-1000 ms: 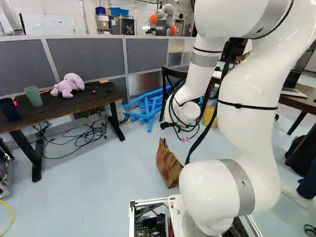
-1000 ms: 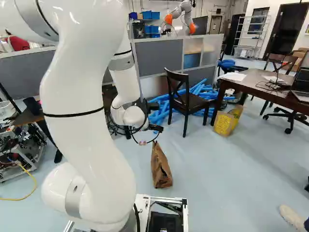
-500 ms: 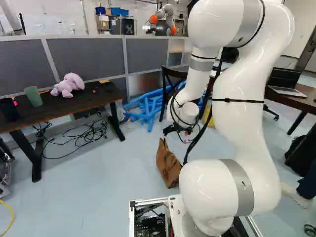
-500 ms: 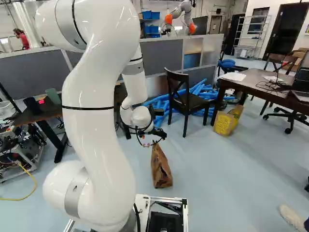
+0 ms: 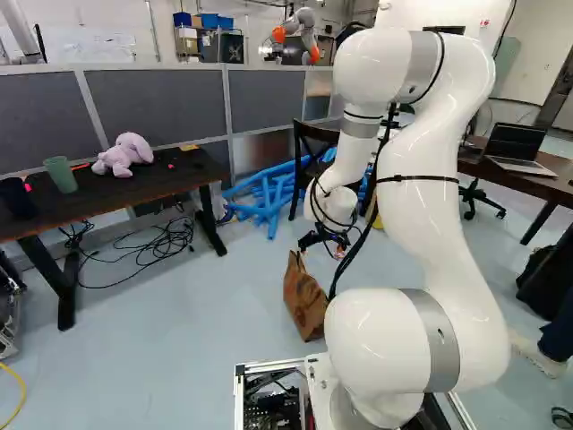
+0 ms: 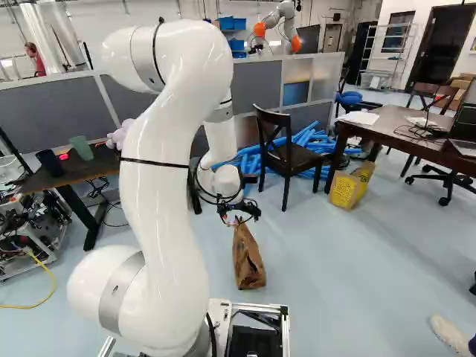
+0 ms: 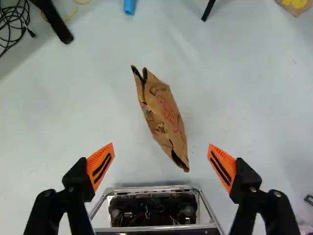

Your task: Pick up the bag on the ground and place it on the table

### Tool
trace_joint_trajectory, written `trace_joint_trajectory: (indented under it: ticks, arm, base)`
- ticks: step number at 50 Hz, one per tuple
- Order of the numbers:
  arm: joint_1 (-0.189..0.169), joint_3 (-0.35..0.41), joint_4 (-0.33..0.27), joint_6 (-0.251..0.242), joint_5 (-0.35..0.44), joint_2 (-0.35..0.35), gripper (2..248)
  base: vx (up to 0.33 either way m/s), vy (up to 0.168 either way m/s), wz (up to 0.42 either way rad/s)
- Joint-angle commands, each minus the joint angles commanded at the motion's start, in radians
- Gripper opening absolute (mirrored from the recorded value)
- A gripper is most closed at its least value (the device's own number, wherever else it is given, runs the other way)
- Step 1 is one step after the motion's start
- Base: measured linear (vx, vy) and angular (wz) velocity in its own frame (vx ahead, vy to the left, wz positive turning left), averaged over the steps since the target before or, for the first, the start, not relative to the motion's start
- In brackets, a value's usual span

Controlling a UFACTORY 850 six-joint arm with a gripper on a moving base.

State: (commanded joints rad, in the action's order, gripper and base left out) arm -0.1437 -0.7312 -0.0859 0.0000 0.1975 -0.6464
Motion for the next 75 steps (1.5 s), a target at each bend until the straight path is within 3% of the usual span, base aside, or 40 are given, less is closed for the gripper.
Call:
trace_joint_trajectory:
  ticks: [50,75]
  arm:
    - [0.011,-0.287,-0.029,0.0,-0.18,-0.278,247]
    - [0.014,-0.367,-0.029,0.0,-0.255,-0.382,247]
  base:
    - [0.0,0.0,0.0]
    - [0.0,0.0,0.0]
